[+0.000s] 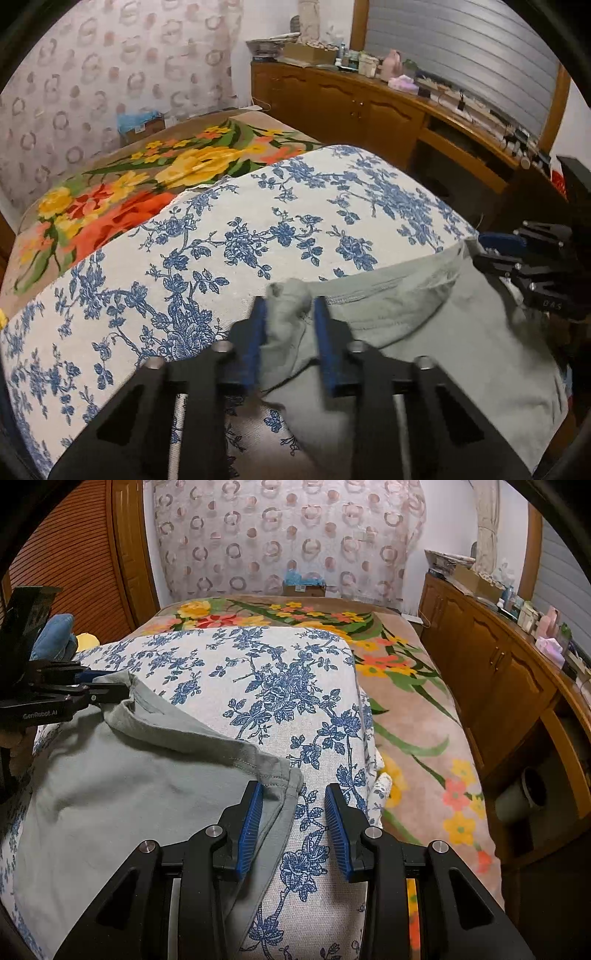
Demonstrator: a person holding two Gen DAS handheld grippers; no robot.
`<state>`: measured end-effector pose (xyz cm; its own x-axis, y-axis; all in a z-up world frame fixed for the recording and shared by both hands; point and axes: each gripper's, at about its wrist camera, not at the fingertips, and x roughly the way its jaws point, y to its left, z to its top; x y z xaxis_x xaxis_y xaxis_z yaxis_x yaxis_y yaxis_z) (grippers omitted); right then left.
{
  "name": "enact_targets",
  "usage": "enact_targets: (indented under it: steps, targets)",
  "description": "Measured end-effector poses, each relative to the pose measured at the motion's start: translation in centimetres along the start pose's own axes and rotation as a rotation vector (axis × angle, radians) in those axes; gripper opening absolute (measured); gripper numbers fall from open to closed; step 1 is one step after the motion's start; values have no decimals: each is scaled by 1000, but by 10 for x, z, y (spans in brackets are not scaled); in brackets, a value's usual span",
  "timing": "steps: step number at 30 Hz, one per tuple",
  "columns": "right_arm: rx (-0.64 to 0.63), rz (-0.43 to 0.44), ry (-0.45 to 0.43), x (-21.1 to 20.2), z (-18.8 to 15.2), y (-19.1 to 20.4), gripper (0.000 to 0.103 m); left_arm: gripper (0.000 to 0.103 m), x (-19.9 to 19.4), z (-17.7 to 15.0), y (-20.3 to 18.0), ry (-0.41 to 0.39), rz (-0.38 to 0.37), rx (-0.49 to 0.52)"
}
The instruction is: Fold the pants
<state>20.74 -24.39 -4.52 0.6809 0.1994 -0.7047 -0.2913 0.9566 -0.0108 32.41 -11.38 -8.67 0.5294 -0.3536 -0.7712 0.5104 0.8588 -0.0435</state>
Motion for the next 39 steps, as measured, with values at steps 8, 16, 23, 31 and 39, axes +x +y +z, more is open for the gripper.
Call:
enact_targets:
  steps: [8,16,23,31,39]
  targets:
    - [-3,-1,-1,0,0,1,37,9,-19,12,12,-109,46,-45]
    - [-1,-1,-2,0,0,1,38,17,-12,12,16,-77,104,-51]
    - [2,-4,-2,0,-1,0,41,69,-37,1,16,-115,110,-65]
    - [6,-8,0,1,0,-2,43,82,-70,-16,3,-131,98,-51]
    - [1,-1,-37,-15,-6,3,43,82,-96,-43,-13,-137,110,-44]
